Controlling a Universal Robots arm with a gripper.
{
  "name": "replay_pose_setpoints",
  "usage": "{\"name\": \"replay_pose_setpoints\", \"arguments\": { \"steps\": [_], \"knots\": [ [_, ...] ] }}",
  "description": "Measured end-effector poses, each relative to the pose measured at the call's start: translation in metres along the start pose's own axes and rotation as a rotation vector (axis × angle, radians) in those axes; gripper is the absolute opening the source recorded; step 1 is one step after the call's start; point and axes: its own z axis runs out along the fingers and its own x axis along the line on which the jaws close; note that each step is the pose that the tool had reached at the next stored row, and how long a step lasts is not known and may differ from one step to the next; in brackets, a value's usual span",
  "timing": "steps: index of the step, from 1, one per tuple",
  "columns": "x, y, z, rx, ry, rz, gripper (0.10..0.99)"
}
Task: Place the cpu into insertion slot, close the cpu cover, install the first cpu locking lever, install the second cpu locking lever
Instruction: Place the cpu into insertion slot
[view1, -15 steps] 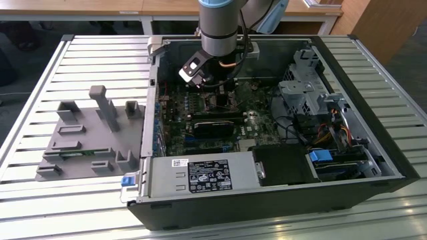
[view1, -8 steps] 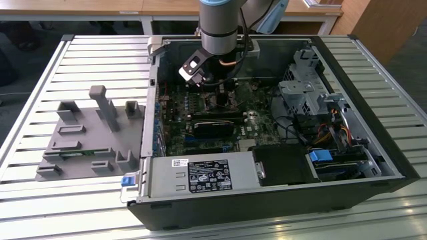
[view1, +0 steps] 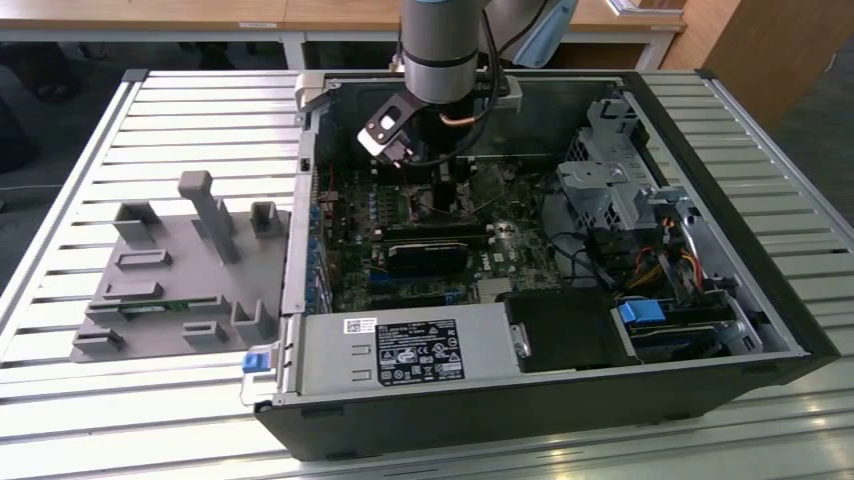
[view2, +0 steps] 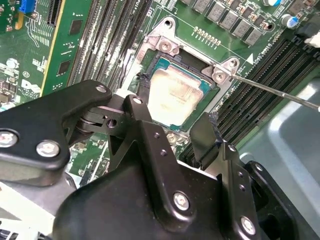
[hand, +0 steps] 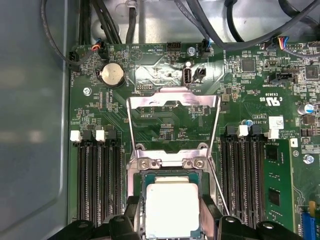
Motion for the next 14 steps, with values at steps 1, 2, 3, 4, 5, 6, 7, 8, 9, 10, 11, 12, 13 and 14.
{"name": "replay_pose_setpoints", "arguments": {
  "steps": [1, 2, 3, 4, 5, 6, 7, 8, 9, 10, 11, 12, 13, 14],
  "knots": [
    [0.0, 0.0003, -0.0005, 0.002, -0.0001, 0.0, 0.596],
    [-0.0001, 0.0006, -0.0011, 0.004, -0.0004, 0.0, 0.596],
    [-0.0003, 0.001, -0.0014, 0.007, -0.0003, 0.0, 0.596],
    [-0.0006, 0.0013, -0.0016, 0.009, -0.0002, 0.0, 0.584],
    [-0.001, 0.0017, -0.0018, 0.011, -0.0003, 0.0, 0.522],
    [-0.0014, 0.0019, -0.002, 0.013, 0.0002, 0.0, 0.522],
    [-0.0018, 0.002, -0.0022, 0.015, 0.0011, 0.0, 0.459],
    [-0.0021, 0.0022, -0.0023, 0.016, 0.0024, 0.0, 0.404],
    [-0.0025, 0.0022, -0.0025, 0.017, 0.004, 0.001, 0.404],
    [-0.0029, 0.0023, -0.0027, 0.019, 0.0057, 0.001, 0.345],
    [-0.0032, 0.0024, -0.0027, 0.019, 0.0073, 0.001, 0.286],
    [-0.0036, 0.0025, -0.0028, 0.02, 0.0088, 0.001, 0.286],
    [-0.0039, 0.0025, -0.003, 0.021, 0.0103, 0.001, 0.227],
    [-0.004, 0.0026, -0.0032, 0.022, 0.0112, 0.001, 0.169]
  ]
}}
